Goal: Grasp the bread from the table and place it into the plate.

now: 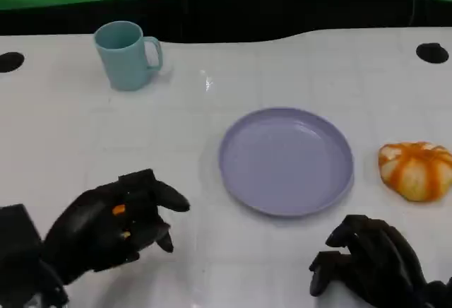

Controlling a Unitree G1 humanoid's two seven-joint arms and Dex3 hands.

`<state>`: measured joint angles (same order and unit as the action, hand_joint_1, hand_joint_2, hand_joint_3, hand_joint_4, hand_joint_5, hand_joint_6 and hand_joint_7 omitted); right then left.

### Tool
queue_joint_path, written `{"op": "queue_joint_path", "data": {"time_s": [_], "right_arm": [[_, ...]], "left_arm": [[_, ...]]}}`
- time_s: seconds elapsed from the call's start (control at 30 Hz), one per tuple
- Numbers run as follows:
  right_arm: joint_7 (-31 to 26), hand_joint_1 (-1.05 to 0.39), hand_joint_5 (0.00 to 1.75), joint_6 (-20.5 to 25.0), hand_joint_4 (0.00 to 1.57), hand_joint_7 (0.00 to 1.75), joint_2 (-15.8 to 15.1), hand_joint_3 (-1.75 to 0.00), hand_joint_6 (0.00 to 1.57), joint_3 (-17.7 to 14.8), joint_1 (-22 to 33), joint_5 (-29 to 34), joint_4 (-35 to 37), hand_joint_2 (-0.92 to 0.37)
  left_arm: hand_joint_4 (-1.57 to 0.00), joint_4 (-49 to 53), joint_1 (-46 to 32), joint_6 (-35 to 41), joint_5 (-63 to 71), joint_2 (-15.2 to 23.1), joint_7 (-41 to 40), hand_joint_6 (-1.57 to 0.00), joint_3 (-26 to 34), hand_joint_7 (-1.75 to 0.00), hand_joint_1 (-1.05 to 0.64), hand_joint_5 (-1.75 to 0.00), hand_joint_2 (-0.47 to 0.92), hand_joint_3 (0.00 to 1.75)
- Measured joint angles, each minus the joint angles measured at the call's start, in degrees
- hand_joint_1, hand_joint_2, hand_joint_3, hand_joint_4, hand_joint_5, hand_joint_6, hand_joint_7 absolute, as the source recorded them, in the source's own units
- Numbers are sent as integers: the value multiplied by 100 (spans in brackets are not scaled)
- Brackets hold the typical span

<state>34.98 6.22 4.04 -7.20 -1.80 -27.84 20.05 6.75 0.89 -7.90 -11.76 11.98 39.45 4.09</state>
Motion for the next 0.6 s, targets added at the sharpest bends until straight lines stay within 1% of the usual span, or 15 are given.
{"op": "queue_joint_path", "data": {"time_s": [0.07,0.1,0.13,0.2,0.23,0.3,0.33,0.4,0.43,0.47,0.5,0.53,0.6], "right_arm": [[0,-104,75,0,157,38,1,0,157,0,0,0,0,-72],[-1,-104,74,0,157,38,1,0,157,-1,0,0,0,-72],[-1,-104,74,0,157,37,4,0,157,0,0,0,-1,-73],[-1,-104,74,0,157,37,9,0,157,2,0,0,0,-73],[-1,-104,74,0,157,37,10,0,157,2,0,-1,0,-73],[0,-104,74,-2,157,37,12,0,157,5,0,0,0,-72],[0,-104,74,-2,157,37,13,0,157,6,2,1,-3,-72],[-1,-103,73,-1,157,36,13,0,157,5,12,0,-18,-72],[-1,-103,73,-1,157,36,13,0,157,5,16,0,-21,-72],[-1,-103,73,-1,157,36,12,0,157,4,20,0,-22,-72],[-1,-104,74,-1,157,37,12,0,157,5,22,0,-22,-72],[-2,-104,74,1,157,37,15,0,157,7,23,0,-27,-71],[-9,-104,73,9,157,36,23,0,157,7,23,-1,-39,-71]], "left_arm": [[-45,-251,8,46,90,244,-7,-56,-15,-23,-64,-112,92,26],[-41,-359,12,77,92,327,-11,-52,-21,-15,-65,-95,92,20],[-40,-510,6,164,168,416,-30,-50,-39,-11,-65,-89,92,18],[-38,-823,-7,349,362,658,-56,-48,-82,-8,-66,-82,92,16],[-34,-951,-9,424,448,764,-89,-46,-99,-6,-67,-78,92,16],[-27,-1239,-55,486,895,1000,-220,-40,-164,-1,-71,-65,92,15],[-26,-1420,-87,489,1246,1186,-295,-39,-201,-1,-71,-63,92,15],[-28,-1704,-141,473,1838,1511,-465,-36,-234,0,-73,-48,92,14],[-29,-1811,-168,463,2077,1631,-546,-36,-244,0,-73,-46,92,14],[-29,-1896,-187,459,2263,1706,-609,-36,-256,0,-73,-44,92,14],[-27,-1944,-196,457,2363,1751,-658,-33,-278,0,-75,-36,92,13],[-26,-2047,-217,493,2596,1803,-702,-31,-316,0,-76,-32,92,13],[-29,-2397,-263,681,3311,1978,-762,-29,-439,0,-76,-23,92,12]]}}
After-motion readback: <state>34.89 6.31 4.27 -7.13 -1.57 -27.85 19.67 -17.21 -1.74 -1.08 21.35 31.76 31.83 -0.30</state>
